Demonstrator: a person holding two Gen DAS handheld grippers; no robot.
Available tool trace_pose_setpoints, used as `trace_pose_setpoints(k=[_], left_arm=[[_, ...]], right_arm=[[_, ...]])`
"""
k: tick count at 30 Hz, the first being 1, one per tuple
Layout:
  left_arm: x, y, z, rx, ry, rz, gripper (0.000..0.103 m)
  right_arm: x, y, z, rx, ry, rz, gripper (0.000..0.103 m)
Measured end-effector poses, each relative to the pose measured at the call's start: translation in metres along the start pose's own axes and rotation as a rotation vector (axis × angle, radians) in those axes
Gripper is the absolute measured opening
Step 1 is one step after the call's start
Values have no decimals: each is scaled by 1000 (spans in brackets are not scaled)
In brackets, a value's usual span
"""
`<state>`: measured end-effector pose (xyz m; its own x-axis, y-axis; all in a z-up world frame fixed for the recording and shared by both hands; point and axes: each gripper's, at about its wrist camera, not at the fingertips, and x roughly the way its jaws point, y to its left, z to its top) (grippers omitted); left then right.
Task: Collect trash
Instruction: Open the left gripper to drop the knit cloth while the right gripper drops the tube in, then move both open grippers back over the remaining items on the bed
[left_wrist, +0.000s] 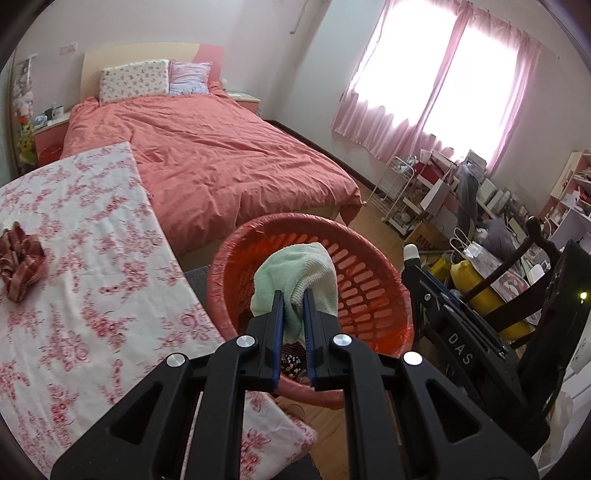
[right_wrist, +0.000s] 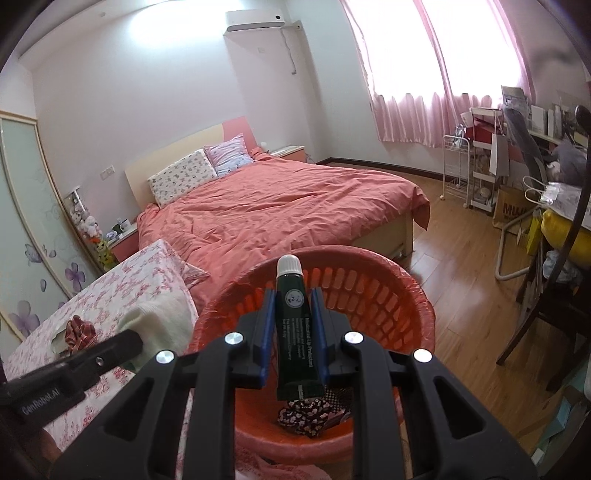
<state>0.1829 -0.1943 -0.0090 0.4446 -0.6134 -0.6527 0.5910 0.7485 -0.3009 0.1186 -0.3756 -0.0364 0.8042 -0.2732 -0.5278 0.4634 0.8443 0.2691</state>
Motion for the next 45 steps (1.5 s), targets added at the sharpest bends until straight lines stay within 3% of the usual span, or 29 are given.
trace_pose_setpoints(k=[5,7,8,10,14,22,31,41,45], left_arm=[[20,-6,-1,6,46,0,10],[27,-6,-3,4,67,10,18],[30,-6,-4,4,75,14,23],[31,-3,-6,0,80,35,39],[25,10,-9,-9,80,78,40],[-17,58,-12,-24,27,240,59],[-74,139,-26,-144,-6,413,60],[-141,225,-42,-271,-60,574,60],[-158,251,-48,-313,-69,616,60]], right_arm=[[19,-12,2,42,40,22,23],[21,-16,1,51,48,19,25],[22,-18,0,55,51,13,31],[22,-19,-1,55,51,2,39],[20,-20,-4,45,58,-16,49],[13,9,-5,-25,72,-6,63],[8,89,-10,-127,125,133,65],[10,209,-32,-288,189,303,64],[17,253,-46,-342,233,357,58]])
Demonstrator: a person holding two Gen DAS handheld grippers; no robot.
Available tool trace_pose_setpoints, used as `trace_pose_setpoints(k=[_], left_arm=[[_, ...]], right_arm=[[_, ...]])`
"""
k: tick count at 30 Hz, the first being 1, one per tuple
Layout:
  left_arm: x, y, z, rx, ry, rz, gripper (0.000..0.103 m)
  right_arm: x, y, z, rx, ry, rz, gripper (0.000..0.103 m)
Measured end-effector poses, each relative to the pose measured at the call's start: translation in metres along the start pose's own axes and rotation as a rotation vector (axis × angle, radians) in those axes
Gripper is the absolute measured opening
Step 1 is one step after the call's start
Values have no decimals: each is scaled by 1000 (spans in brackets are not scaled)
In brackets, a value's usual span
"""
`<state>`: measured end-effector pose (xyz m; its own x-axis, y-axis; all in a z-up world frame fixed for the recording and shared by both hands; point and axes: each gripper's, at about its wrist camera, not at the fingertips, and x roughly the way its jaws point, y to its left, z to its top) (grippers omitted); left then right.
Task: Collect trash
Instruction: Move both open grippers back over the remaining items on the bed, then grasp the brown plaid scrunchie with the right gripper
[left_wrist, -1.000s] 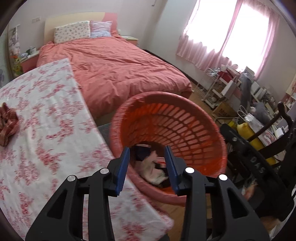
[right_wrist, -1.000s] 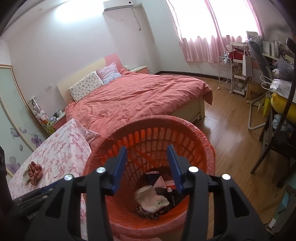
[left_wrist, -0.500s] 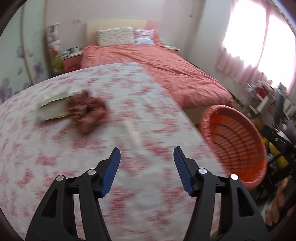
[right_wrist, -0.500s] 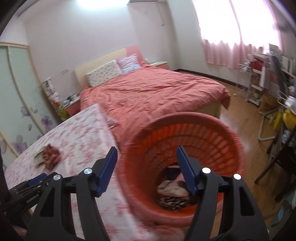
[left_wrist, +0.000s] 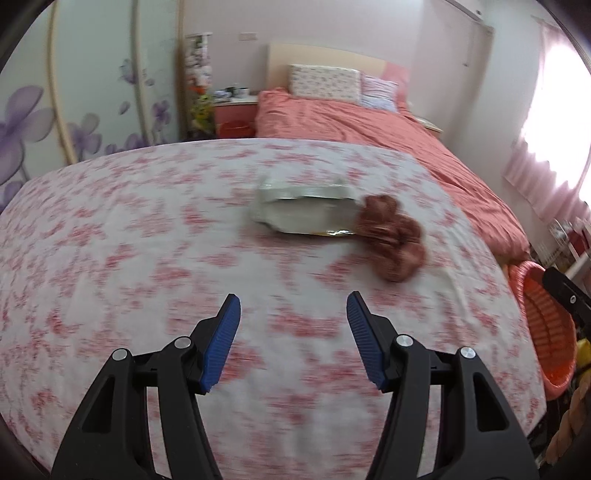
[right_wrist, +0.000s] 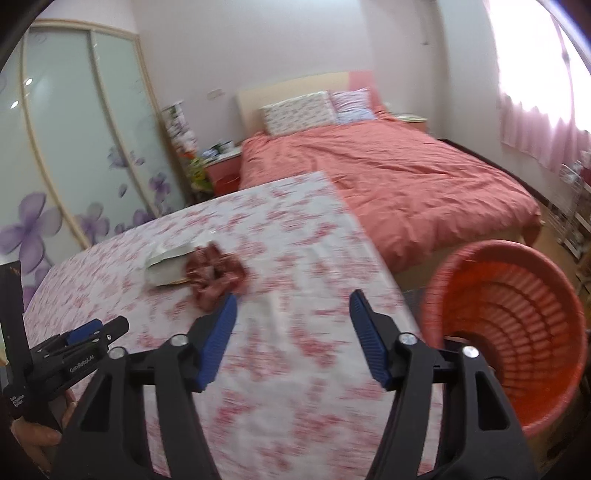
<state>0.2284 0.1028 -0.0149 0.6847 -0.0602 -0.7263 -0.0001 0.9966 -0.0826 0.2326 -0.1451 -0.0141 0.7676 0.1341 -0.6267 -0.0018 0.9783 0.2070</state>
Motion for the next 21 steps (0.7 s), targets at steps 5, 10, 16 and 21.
trace_pose_setpoints(k=[5,10,16,21], left_arm=[[-1,37,2,-51,-14,60,79],[-3,64,8,-76,-36,78,79],[0,85,14,-90,-52,71,79],[6,94,17,-103,-64,65,79]], right_arm=[[32,47,4,-62,48,58,49],[68,79,5,-107,106,78,41],[111,96,7,-119,171,32,38],[132,100,6,-143,201,-11,38]])
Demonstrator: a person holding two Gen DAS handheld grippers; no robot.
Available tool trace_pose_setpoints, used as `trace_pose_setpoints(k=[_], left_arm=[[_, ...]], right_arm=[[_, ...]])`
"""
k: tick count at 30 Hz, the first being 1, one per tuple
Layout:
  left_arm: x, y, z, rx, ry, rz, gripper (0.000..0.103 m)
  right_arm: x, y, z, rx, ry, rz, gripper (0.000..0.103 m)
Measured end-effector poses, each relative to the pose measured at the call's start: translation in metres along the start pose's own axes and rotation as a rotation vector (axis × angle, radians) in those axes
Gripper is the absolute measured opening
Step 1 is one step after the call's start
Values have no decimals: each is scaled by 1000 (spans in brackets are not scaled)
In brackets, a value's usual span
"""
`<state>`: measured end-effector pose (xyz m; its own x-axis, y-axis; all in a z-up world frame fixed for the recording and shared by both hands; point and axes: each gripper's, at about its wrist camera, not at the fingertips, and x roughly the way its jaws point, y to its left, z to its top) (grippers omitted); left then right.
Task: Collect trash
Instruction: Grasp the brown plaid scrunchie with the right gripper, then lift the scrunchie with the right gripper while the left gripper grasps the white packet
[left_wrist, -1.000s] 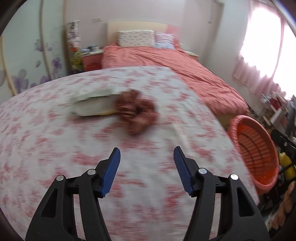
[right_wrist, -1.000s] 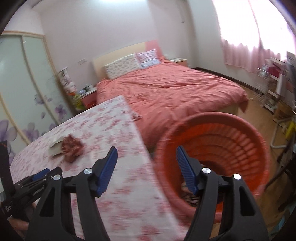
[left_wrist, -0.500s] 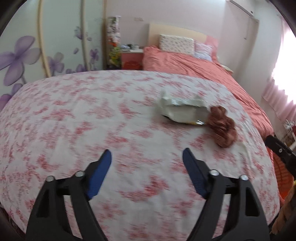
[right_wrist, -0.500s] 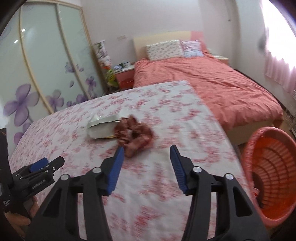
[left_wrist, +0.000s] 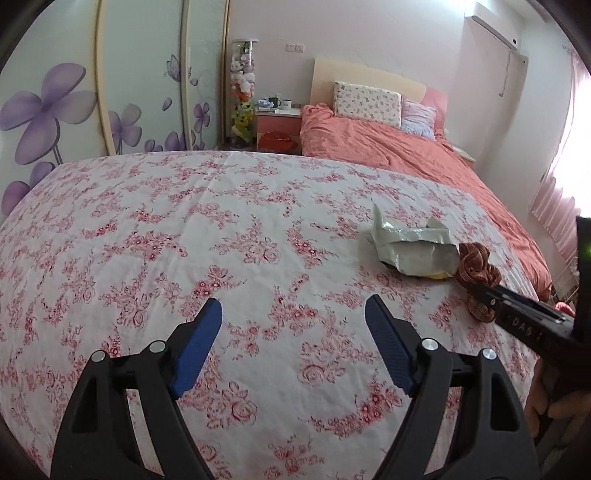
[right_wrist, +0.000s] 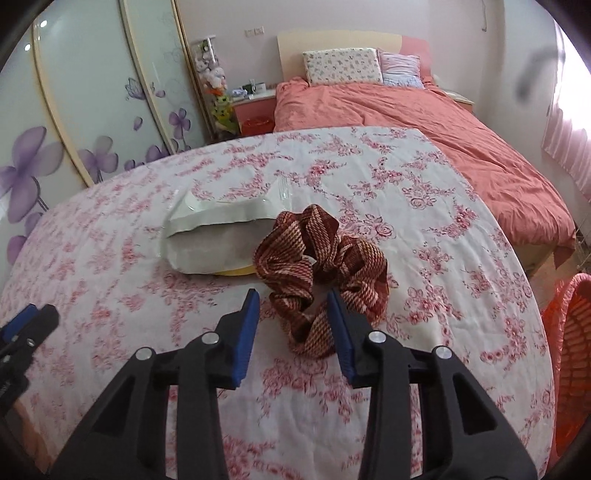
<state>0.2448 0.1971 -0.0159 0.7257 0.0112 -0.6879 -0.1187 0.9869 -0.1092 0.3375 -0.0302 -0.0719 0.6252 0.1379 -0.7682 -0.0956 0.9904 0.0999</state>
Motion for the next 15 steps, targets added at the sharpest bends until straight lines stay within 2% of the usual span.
trace_pose_setpoints(k=[7,10,13,15], left_arm=[[12,-1,1,-19,52,-46,79],[15,-7,1,-16,62,-50,79],[20,-13,2,-14,72,-60,79],[23,-17,4,-11,75,-71,79]], right_arm=[[11,5,-6,-69,26,-46,27],[14,5,-8,-88,22,-52,16],[8,-3,-9,-52,13,-29,8],[-4,-12,-9,-21,-15,-15,7]])
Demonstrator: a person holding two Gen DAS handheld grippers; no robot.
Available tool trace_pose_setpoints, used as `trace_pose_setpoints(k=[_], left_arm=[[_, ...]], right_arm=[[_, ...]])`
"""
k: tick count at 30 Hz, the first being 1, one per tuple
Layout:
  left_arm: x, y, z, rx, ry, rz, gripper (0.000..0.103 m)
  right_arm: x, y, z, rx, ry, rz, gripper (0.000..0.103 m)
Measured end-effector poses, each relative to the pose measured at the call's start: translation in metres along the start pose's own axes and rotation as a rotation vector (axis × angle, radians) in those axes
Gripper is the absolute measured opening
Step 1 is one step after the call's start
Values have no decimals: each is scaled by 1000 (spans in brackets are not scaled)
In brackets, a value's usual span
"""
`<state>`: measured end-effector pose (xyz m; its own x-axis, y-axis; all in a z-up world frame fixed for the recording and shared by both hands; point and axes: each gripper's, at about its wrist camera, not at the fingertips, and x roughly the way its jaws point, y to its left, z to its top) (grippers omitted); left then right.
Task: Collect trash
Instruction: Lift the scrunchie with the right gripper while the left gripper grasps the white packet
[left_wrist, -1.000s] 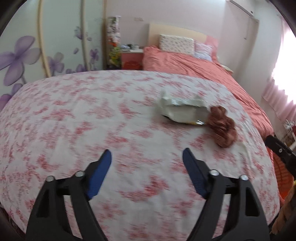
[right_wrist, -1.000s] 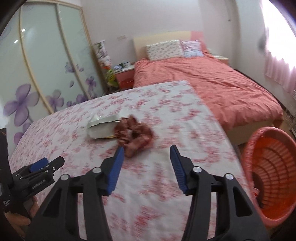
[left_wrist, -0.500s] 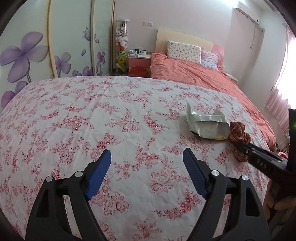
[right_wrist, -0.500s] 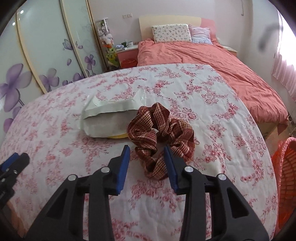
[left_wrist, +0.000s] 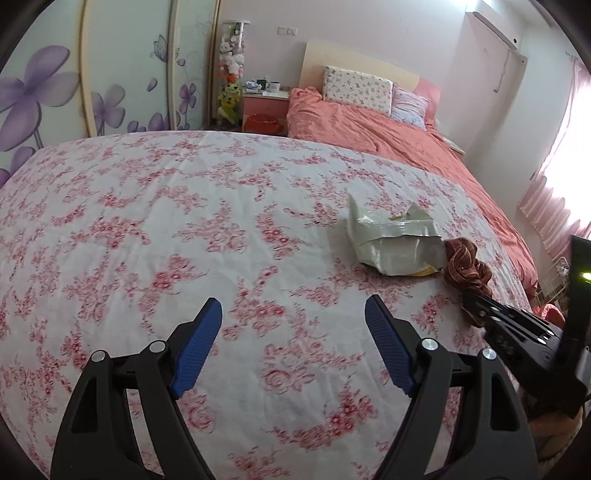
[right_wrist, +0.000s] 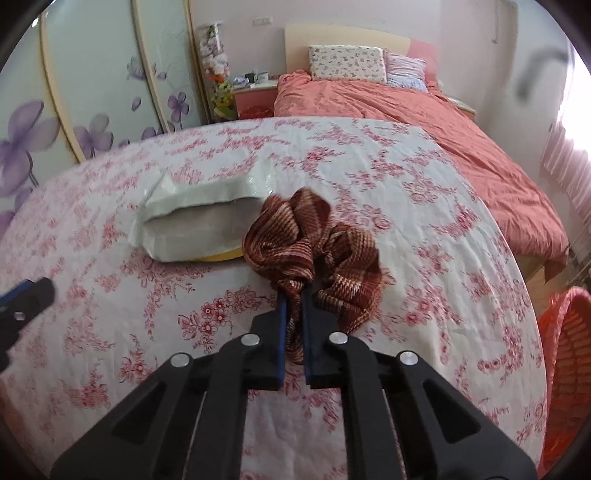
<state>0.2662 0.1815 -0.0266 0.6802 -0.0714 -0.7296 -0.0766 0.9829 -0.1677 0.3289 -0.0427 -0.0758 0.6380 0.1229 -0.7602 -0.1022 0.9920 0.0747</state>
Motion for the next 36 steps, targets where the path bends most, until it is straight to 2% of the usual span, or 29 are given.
trace_pose_setpoints(k=[5,10,16,22,28,30,33,35,36], left_arm=[[13,-14,13,-6,-4,-39,79],[29,-35,24,0,2,-50,79],[52,-55,36,37,9,0,79],[72,-52,48,12,46,6,79],[97,-54,49,16,127,13,79],[97,-56,46,31,119,19,79],[96,-59,46,50,109,13,70],[96,-60,47,52,105,5,55],[96,-61,48,60,104,5,43]], right_arm=[[-31,-27,-3,62,-66,-4,7],[-47,-47,-10,92,-84,-17,7],[-53,-62,-18,112,-81,-9,7],[-52,-71,-20,127,-78,3,7],[-49,-74,-21,131,-71,16,7],[-47,-75,-21,132,-68,19,7],[-45,-75,-21,133,-62,25,8],[-45,-75,-22,131,-61,27,8],[-45,-75,-23,131,-59,28,8]])
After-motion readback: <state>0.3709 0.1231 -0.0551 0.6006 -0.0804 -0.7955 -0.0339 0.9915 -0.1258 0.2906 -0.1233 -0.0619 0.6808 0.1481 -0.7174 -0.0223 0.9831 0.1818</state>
